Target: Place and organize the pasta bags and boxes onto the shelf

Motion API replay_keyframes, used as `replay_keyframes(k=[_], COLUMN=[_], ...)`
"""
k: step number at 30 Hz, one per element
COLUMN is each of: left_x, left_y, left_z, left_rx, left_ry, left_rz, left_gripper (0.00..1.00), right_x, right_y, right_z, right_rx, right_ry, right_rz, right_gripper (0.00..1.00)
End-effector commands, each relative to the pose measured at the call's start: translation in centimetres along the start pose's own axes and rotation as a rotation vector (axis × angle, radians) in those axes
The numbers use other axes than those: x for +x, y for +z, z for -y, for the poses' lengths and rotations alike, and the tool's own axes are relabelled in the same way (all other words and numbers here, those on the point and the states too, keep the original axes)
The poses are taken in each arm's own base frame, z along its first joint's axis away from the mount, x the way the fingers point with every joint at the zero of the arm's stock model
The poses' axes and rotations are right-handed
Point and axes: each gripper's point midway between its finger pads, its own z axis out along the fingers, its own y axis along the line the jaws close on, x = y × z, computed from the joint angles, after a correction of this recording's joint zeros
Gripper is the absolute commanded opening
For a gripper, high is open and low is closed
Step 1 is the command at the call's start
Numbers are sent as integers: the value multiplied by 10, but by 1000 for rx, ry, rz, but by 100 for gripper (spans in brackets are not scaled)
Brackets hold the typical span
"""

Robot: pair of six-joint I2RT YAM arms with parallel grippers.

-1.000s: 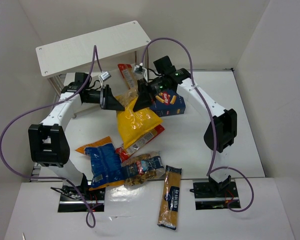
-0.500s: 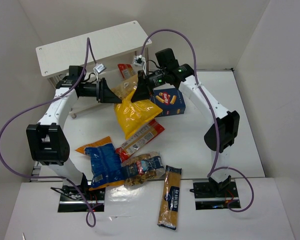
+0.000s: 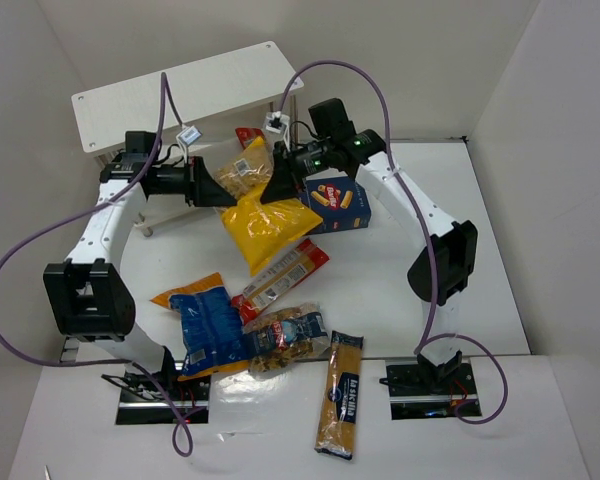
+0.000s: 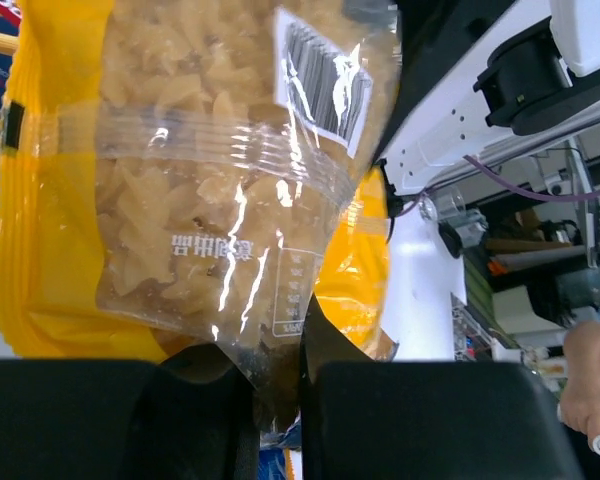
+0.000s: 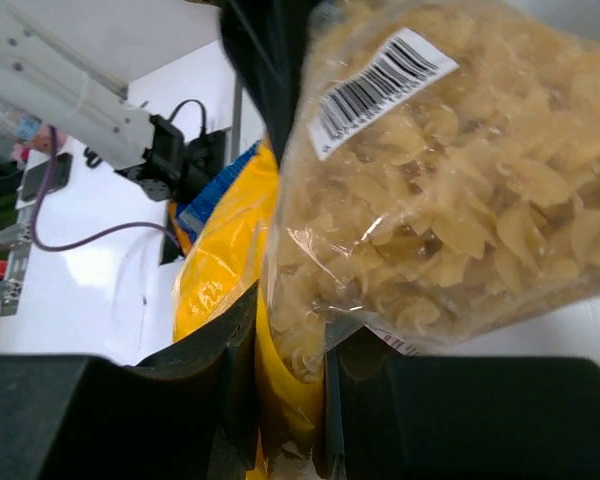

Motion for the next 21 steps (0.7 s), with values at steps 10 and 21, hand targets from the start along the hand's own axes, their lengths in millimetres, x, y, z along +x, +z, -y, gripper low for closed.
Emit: replay_keyframes(k=[10, 21], left_x=[-6, -13], left_y=[-33, -48], left_z=[84, 68], left_rx=[217, -68], left_ry=[125, 260], left_rz=[89, 136], left_gripper=[0, 0], right_x=[-11, 21], right_y=[-11, -57], right_z=[46, 61], right_rx=[306, 502], right_ry=[-142, -171], right_rz=[30, -8], right_gripper=[100, 100])
